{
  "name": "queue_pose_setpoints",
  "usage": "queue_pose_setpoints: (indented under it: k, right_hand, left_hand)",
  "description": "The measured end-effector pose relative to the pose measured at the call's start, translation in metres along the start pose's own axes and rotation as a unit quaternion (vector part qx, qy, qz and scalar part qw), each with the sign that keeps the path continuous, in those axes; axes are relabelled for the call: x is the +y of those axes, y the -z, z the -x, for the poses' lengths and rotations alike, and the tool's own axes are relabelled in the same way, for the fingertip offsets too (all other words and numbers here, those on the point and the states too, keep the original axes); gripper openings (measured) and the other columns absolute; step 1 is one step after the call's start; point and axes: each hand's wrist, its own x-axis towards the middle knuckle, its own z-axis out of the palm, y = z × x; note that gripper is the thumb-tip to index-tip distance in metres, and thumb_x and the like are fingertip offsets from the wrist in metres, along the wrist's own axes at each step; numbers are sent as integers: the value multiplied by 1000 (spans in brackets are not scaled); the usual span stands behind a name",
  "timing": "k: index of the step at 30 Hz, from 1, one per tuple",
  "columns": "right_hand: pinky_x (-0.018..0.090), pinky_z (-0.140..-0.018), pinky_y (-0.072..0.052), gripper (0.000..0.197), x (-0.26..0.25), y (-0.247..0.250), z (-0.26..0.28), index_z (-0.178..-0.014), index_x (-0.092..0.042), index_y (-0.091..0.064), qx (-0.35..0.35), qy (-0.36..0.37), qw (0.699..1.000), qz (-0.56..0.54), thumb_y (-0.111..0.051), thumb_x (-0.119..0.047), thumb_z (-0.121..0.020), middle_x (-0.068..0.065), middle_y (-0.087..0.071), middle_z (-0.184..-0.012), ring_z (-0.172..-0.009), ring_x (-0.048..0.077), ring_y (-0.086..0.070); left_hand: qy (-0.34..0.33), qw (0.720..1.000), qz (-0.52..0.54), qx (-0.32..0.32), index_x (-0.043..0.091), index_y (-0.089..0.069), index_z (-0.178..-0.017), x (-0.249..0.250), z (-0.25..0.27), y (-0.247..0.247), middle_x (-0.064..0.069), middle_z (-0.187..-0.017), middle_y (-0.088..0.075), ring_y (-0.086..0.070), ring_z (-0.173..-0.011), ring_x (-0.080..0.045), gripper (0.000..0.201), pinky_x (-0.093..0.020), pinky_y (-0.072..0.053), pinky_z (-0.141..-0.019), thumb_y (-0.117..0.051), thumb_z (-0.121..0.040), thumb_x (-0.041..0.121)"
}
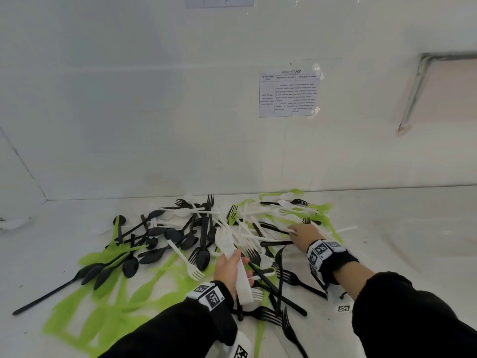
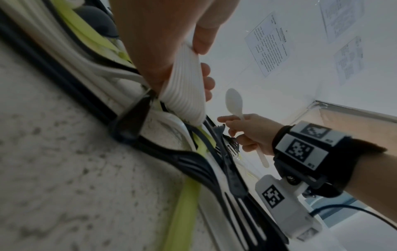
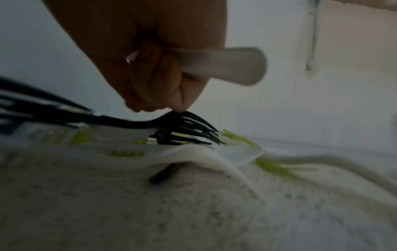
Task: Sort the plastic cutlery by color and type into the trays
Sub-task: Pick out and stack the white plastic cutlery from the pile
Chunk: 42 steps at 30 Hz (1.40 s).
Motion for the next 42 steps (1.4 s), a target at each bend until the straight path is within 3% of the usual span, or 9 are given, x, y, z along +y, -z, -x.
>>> queue_pose_setpoints:
  k: [5,9,14,19,22,26,31,37,42]
  right_hand:
    - [30,-95,-46,41,-8,1,-4,-134,-11,-47,-48,-9,998,42,-46,-25,-96,9,-53,-133,-119,24,-53]
    - [25,-62,-43,26,-9,7,-8,-114,-9,-55,-10,1,1000,-15,-52,-21,-90,9,-56,-101,-101,28,-60]
    - [29,-78,-45,19,-11,15,-8,-109,-10,-55,61,15,995,-80,-50,-16,-93,15,-60,-108,-93,28,-59]
    - [26,-54,-29,24,-11,14,-2,-67,-13,-44,130,9,984,-123,-55,-21,-87,1,-44,-66,-75,23,-45]
    - [19,-53,-33,24,-8,14,1,-98,-14,-47,125,10,976,-178,-64,-11,-82,0,-48,-74,-77,23,-48]
    - [32,-85,-44,48,3,24,2,-129,-5,-41,182,-8,952,-246,-62,-10,-87,16,-60,-112,-101,32,-58]
    - [45,-90,-48,54,18,17,8,-137,-6,-30,228,-123,897,-358,-55,-22,-92,24,-55,-122,-101,37,-57]
    - [32,-93,-44,36,15,-7,16,-122,2,-55,68,-201,960,-180,-39,-19,-98,19,-58,-125,-117,31,-55]
    - [30,-88,-46,40,6,-16,10,-121,0,-54,79,-203,970,-104,-52,-29,-93,15,-58,-124,-114,28,-57]
  left_hand:
    - [-1,1000,-1,4,12,-49,-87,0,-1,2,-8,-80,-55,-48,-56,-22,13,-29,-47,-52,-51,-96,22]
    - [-1,1000,6,6,10,-48,-88,-1,-3,1,-8,-78,-54,-48,-53,-22,14,-27,-47,-48,-51,-96,20]
    - [-3,1000,17,4,9,-47,-87,-1,-4,1,-8,-76,-55,-47,-48,-20,15,-25,-47,-43,-51,-96,20]
    - [-5,1000,23,6,6,-47,-87,-3,-3,0,-9,-74,-54,-46,-44,-19,16,-23,-45,-40,-51,-96,18]
    - [2,1000,30,-1,3,-46,-93,-4,-2,0,-10,-73,-52,-46,-40,-18,17,-23,-44,-40,-51,-96,19]
    - [3,1000,29,-4,3,-47,-99,-6,-4,0,-10,-72,-51,-47,-39,-17,17,-23,-45,-40,-50,-96,20]
    - [-9,1000,23,-12,5,-49,-94,-7,-4,-2,-8,-73,-53,-46,-46,-20,14,-24,-45,-43,-49,-97,18]
    - [-8,1000,12,-23,7,-49,-84,-10,-1,-7,-10,-73,-52,-45,-49,-22,16,-26,-43,-45,-51,-96,18]
    - [7,1000,0,-26,5,-48,-86,-10,-1,-7,-10,-73,-51,-45,-49,-22,18,-25,-44,-43,-51,-96,20]
